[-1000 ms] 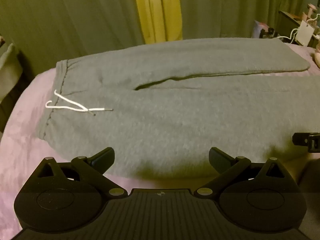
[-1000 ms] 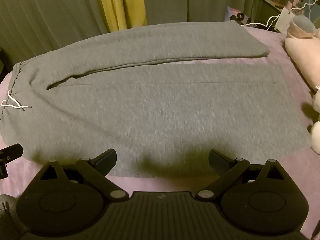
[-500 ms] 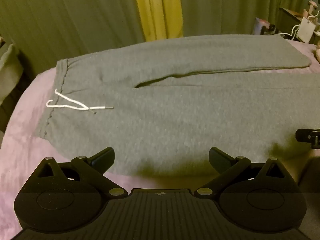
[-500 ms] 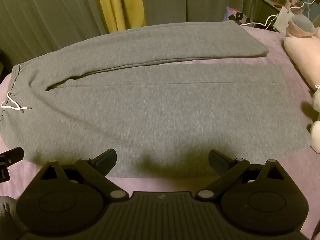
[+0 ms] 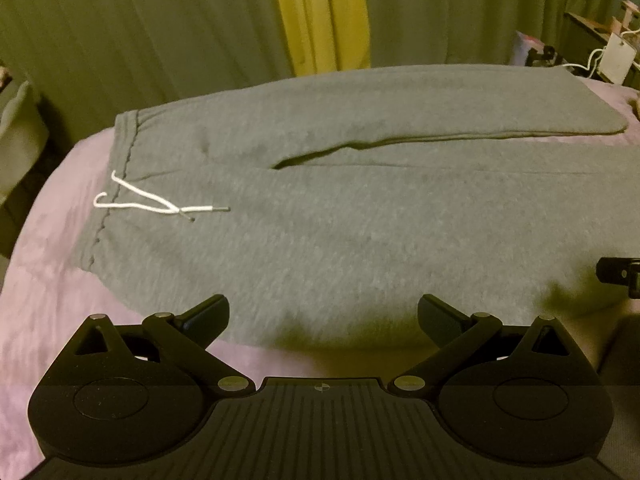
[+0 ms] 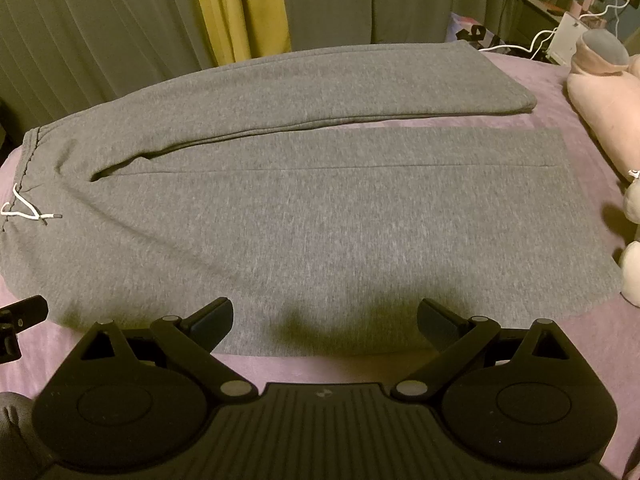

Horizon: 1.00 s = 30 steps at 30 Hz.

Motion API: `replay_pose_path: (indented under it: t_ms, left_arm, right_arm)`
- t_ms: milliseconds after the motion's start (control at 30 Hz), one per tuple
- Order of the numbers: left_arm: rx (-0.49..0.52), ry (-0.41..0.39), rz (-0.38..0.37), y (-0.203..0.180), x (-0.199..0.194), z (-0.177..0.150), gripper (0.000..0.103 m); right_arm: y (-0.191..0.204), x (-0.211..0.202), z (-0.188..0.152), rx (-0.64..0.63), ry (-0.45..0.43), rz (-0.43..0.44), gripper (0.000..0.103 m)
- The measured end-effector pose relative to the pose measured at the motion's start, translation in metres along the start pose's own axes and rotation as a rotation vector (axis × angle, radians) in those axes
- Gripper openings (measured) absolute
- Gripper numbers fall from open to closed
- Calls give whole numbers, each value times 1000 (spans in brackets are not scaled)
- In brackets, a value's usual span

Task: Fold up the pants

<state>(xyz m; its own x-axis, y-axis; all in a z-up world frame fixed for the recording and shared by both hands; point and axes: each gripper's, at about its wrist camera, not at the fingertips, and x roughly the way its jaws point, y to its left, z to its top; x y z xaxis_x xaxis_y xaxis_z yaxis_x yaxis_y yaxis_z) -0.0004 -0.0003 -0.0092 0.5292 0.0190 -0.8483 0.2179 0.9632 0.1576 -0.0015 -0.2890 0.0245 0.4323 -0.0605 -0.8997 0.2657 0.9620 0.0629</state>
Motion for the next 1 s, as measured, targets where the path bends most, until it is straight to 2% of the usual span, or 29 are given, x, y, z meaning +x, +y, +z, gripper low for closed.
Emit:
replay_pose_path:
  t_ms: [1000]
  left_arm:
    - [-18, 23, 0, 5, 7, 6, 103]
  right_arm:
    - [2, 4, 3, -6, -2, -9, 99]
